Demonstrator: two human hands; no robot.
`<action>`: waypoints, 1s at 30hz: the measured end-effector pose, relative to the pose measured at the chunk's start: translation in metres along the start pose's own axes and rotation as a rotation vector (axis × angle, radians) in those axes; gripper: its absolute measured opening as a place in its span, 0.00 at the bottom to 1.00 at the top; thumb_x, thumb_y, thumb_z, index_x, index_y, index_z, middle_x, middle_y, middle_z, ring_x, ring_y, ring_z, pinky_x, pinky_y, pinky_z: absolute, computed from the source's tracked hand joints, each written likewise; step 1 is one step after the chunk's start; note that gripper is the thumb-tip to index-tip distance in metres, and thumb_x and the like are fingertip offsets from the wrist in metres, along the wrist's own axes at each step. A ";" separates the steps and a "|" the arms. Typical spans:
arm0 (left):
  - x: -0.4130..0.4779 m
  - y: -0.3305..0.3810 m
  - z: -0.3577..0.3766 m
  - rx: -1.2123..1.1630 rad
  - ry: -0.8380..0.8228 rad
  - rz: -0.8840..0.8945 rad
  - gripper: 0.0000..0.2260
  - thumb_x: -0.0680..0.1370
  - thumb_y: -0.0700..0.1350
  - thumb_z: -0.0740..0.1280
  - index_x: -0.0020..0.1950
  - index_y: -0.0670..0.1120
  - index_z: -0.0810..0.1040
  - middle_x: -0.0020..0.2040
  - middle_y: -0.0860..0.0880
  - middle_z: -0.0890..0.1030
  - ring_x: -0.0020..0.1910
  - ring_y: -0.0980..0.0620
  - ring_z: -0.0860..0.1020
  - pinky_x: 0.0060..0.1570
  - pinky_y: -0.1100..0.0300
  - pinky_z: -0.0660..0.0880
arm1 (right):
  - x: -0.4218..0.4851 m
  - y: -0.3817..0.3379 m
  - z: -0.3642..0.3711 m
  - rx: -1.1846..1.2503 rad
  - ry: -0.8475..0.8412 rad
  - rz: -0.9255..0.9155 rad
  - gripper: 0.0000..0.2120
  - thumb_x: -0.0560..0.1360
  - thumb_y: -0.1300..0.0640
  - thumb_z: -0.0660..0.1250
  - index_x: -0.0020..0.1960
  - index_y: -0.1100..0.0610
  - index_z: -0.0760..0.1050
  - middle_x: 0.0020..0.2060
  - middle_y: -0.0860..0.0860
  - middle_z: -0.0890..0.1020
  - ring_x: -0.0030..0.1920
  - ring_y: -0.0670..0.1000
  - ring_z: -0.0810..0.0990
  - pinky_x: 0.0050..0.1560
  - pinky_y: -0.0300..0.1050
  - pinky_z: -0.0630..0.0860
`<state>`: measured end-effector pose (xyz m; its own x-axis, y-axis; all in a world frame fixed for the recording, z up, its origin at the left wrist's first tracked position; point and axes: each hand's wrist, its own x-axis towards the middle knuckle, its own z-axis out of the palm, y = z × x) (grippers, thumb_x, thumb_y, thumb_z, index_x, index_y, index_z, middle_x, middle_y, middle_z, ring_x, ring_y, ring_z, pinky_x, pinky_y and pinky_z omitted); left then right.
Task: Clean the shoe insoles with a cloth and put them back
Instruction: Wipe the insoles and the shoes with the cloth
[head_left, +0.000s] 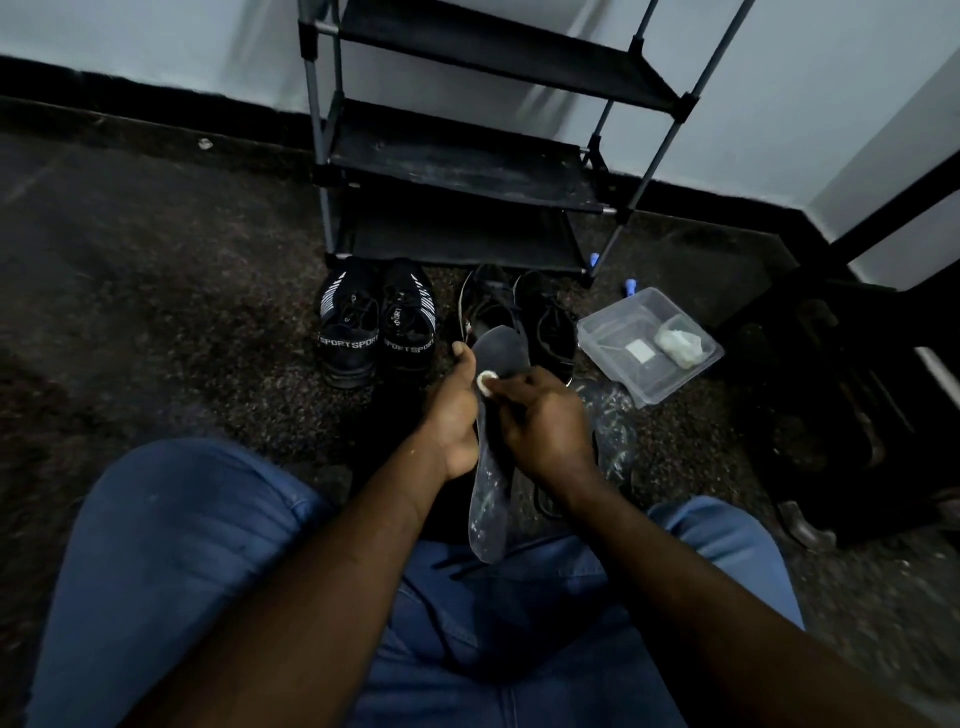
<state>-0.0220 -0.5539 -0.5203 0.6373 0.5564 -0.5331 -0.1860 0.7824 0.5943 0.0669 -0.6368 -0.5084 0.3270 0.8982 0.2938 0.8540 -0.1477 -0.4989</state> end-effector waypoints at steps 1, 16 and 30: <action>-0.001 0.000 0.001 -0.006 -0.013 -0.003 0.35 0.80 0.71 0.51 0.60 0.43 0.82 0.51 0.41 0.86 0.49 0.46 0.85 0.53 0.52 0.78 | 0.004 0.005 -0.002 -0.011 0.028 0.035 0.11 0.79 0.56 0.69 0.59 0.53 0.85 0.47 0.51 0.82 0.43 0.51 0.81 0.48 0.41 0.76; -0.007 -0.005 0.005 0.030 -0.047 0.074 0.26 0.83 0.65 0.53 0.66 0.50 0.80 0.64 0.41 0.82 0.63 0.45 0.81 0.67 0.48 0.75 | 0.026 -0.002 -0.011 -0.068 0.136 0.003 0.10 0.79 0.57 0.69 0.57 0.55 0.86 0.45 0.51 0.80 0.42 0.47 0.76 0.42 0.28 0.62; -0.005 -0.008 0.009 0.018 -0.056 0.107 0.23 0.85 0.60 0.56 0.67 0.47 0.80 0.60 0.41 0.84 0.60 0.43 0.83 0.64 0.46 0.77 | 0.038 0.013 -0.019 -0.122 0.162 -0.006 0.09 0.80 0.56 0.70 0.57 0.55 0.86 0.45 0.52 0.79 0.41 0.51 0.78 0.43 0.39 0.73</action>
<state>-0.0167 -0.5650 -0.5169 0.6552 0.6199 -0.4318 -0.2419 0.7136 0.6575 0.0981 -0.6125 -0.4886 0.3745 0.8221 0.4289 0.8955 -0.2007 -0.3972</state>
